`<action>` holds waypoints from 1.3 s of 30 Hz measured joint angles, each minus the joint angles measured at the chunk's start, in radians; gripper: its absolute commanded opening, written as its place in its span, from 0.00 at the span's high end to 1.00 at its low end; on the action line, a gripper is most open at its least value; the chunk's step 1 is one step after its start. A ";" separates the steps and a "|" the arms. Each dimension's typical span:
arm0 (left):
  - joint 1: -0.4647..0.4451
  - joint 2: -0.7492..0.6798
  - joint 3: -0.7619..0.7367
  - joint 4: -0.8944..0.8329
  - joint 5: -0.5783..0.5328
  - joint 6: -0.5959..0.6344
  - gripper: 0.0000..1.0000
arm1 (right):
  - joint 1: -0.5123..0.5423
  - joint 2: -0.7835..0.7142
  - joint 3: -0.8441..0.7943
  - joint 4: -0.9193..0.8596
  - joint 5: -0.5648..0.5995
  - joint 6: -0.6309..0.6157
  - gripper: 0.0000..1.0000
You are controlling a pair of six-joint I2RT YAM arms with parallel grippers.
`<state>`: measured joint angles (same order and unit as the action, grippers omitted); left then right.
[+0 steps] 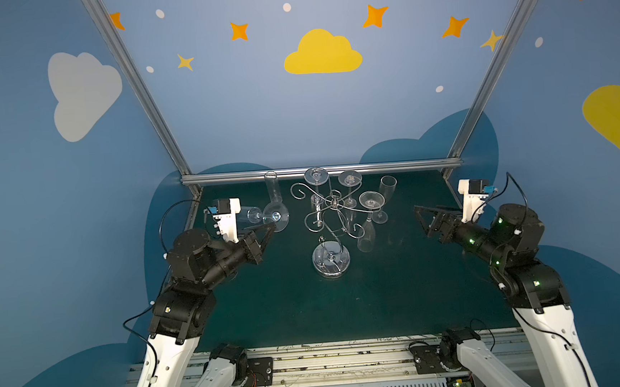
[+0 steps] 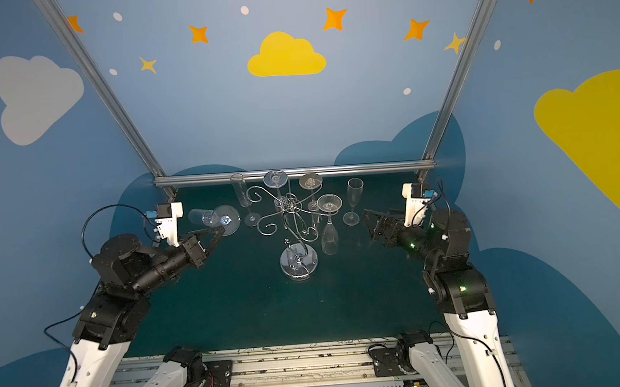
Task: Take the wine glass off the wine glass rack
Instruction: 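Swing the held flute upright toward center while the right gripper reaches toward it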
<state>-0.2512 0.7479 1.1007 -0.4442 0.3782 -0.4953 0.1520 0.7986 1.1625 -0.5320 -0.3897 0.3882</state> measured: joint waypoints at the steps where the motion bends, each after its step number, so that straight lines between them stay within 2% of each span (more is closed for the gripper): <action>1: -0.002 -0.003 0.005 -0.008 -0.006 0.031 0.97 | 0.004 0.014 0.018 -0.006 -0.018 0.005 0.12; 5: -0.029 0.001 0.035 -0.023 -0.032 0.174 0.97 | 0.057 0.084 0.096 -0.013 -0.087 0.027 0.13; 10: -0.084 0.019 0.069 -0.018 -0.060 0.339 0.97 | 0.173 0.161 0.188 -0.044 -0.121 0.027 0.14; 19: -0.262 0.085 0.118 -0.011 -0.126 0.603 0.97 | 0.325 0.289 0.347 -0.055 -0.172 0.048 0.17; 28: -0.460 0.123 0.137 0.014 -0.294 0.837 0.97 | 0.400 0.364 0.428 -0.047 -0.206 0.072 0.20; 39: -0.721 0.155 0.119 0.143 -0.528 1.165 0.97 | 0.457 0.415 0.473 -0.047 -0.224 0.099 0.22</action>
<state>-0.9718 0.9031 1.2198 -0.3016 -0.1497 0.6693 0.6094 1.2137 1.6352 -0.5793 -0.6136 0.4870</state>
